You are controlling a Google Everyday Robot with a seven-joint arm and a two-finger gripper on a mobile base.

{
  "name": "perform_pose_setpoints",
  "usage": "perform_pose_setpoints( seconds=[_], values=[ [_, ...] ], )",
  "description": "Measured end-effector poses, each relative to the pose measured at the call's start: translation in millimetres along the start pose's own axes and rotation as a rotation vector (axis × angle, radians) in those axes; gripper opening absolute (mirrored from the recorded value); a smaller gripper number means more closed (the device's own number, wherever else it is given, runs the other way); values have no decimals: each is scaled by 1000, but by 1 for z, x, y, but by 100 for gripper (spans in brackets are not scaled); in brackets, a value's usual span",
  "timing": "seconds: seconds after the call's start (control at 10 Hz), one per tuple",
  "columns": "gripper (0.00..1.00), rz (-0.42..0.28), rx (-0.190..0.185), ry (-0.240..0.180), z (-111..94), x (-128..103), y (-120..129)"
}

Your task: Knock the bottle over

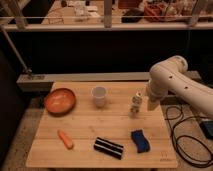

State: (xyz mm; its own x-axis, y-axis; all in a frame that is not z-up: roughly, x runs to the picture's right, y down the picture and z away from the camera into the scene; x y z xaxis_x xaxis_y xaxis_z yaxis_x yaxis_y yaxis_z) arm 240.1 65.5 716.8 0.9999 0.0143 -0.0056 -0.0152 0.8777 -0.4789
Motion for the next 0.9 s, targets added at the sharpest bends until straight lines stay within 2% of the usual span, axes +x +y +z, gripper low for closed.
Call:
perform_pose_setpoints(
  seconds=[0.3, 0.5, 0.7, 0.9],
  values=[
    [33, -2, 8, 3, 5, -4, 1],
    [11, -10, 15, -1, 5, -11, -1],
    [3, -11, 19, -2, 5, -13, -1],
    [3, -5, 17, -11, 8, -15, -2]
  ],
)
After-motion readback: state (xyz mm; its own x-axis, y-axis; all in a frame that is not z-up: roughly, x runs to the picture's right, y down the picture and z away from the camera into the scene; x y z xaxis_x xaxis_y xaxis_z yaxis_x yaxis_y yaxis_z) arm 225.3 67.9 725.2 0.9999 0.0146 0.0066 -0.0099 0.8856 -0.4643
